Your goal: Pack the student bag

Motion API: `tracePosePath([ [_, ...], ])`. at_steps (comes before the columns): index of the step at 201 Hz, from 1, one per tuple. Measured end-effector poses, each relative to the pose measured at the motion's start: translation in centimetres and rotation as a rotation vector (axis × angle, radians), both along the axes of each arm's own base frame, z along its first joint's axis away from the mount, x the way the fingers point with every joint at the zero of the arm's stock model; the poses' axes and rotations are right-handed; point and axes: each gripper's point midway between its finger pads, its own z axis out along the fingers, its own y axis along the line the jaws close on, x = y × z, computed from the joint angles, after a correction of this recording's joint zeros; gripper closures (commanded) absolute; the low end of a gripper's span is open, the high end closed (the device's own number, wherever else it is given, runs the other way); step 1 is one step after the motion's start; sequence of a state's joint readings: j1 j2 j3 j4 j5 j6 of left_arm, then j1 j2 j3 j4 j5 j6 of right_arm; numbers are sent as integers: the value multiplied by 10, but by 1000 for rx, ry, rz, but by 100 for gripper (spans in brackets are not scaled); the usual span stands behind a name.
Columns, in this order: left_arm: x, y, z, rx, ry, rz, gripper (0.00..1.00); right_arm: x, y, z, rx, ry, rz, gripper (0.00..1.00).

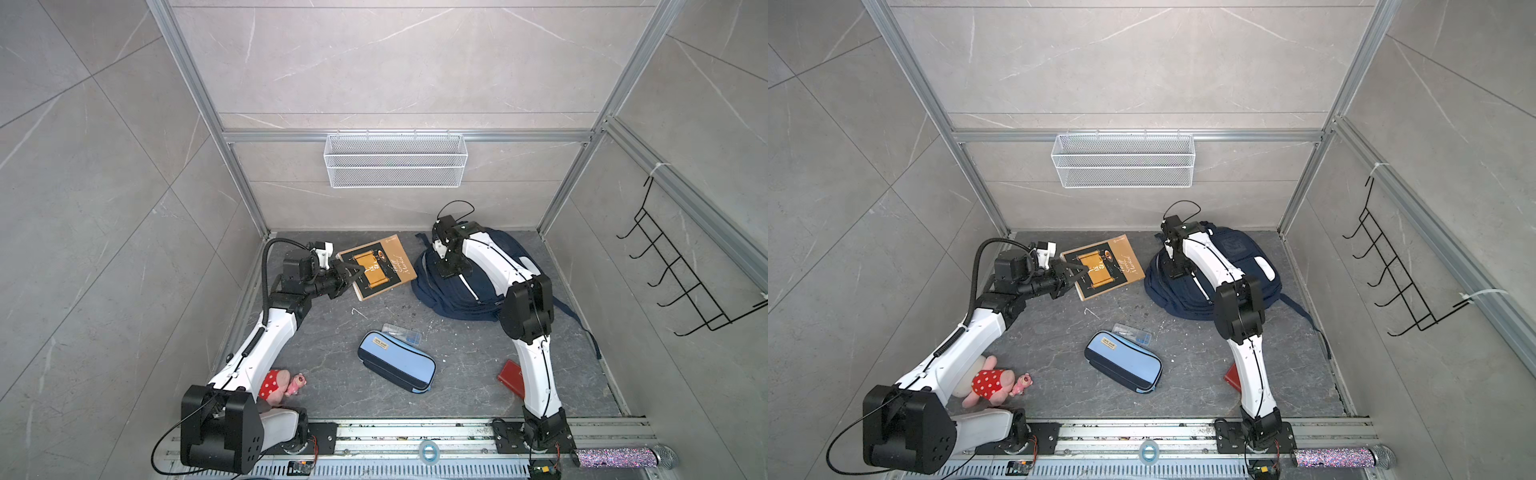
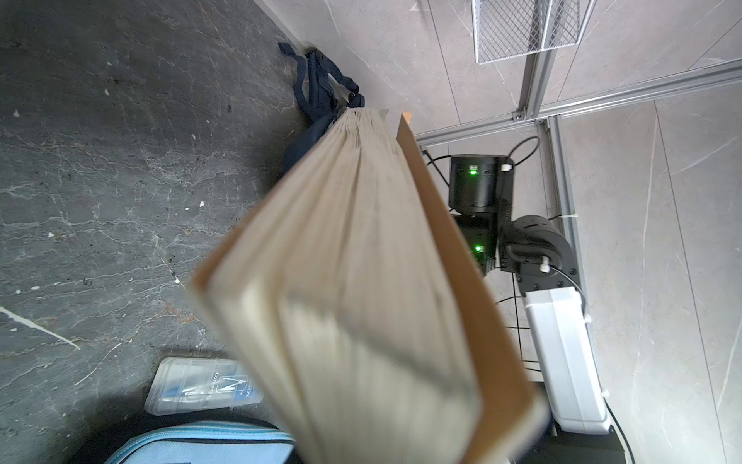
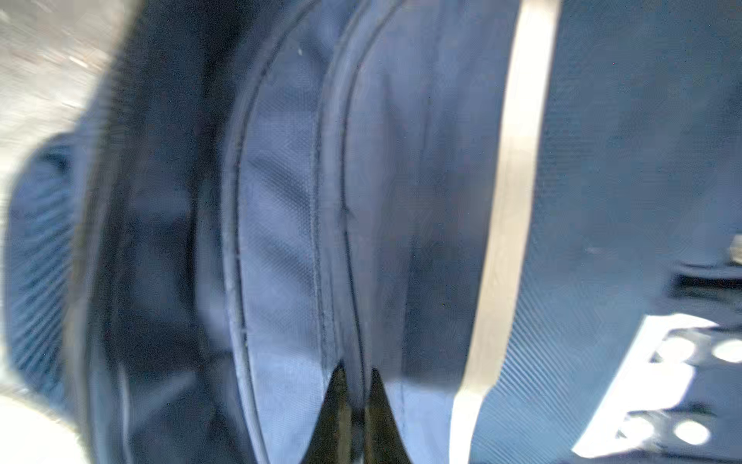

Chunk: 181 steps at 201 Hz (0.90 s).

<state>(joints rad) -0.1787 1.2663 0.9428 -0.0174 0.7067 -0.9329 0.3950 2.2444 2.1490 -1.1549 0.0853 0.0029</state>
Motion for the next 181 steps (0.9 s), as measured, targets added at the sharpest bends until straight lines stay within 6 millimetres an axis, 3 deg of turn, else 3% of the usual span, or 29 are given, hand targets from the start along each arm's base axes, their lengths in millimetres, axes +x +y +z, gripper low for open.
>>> tracePosePath([
  [46,7,-16,-4,19,-6,-48,100,9,15,96,125,-170,43,100],
  [70,7,-21,-9,29,-2,-62,100,4,23,129,184,-220,89,100],
  [139,17,-30,-24,39,31,-81,100,-36,43,175,381,-297,213,100],
  [181,25,-75,-40,23,35,-125,100,-38,56,186,457,-316,222,100],
])
